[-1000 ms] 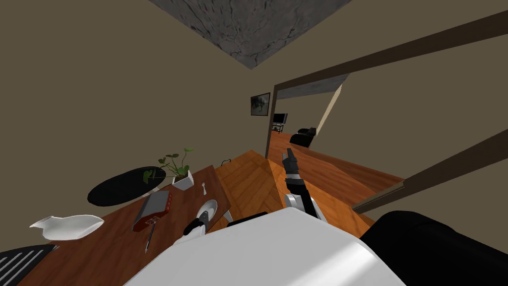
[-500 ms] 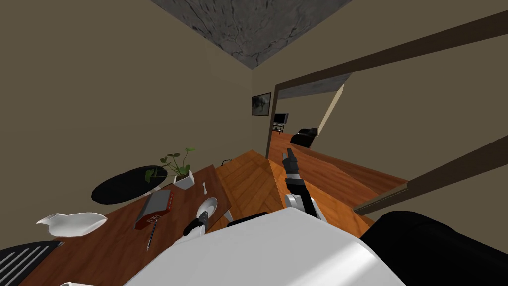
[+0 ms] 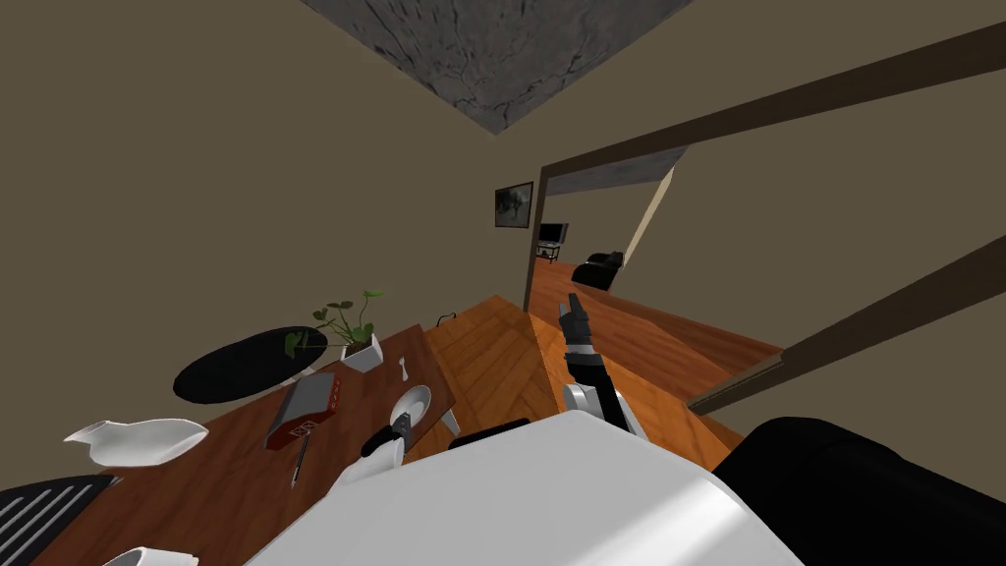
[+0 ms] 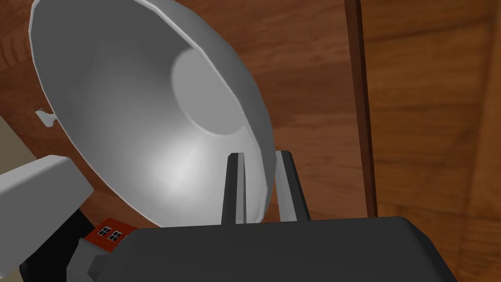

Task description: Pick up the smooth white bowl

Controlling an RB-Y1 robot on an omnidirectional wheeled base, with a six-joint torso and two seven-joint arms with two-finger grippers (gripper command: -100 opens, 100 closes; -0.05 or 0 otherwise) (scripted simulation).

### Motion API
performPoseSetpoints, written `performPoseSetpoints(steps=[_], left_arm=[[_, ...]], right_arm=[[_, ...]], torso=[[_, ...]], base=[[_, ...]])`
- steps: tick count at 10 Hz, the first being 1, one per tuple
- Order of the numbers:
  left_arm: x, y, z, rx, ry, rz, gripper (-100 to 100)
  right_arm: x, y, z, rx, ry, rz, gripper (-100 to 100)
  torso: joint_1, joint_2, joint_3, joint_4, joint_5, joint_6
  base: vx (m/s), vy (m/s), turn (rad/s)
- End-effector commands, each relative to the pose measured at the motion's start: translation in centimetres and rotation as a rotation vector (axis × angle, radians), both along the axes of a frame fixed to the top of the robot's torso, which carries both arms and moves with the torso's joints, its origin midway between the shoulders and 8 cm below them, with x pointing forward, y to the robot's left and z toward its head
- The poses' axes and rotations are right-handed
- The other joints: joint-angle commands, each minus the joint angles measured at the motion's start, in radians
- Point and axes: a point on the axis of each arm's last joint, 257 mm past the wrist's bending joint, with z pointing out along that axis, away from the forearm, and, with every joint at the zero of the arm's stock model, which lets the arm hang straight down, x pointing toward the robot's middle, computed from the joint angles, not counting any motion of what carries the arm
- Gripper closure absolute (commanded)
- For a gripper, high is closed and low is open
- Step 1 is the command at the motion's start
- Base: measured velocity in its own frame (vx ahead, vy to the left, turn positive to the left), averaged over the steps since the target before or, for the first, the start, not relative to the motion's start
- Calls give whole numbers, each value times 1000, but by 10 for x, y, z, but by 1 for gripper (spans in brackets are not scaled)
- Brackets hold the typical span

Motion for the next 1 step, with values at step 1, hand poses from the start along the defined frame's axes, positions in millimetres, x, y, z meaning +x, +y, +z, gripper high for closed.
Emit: performPoseSetpoints(steps=[1], left_arm=[[0, 0, 0, 0, 0, 0, 0]], right_arm=[[0, 0, 0, 0, 0, 0, 0]], torso=[[0, 0, 0, 0, 0, 0]], base=[[-6, -2, 1]])
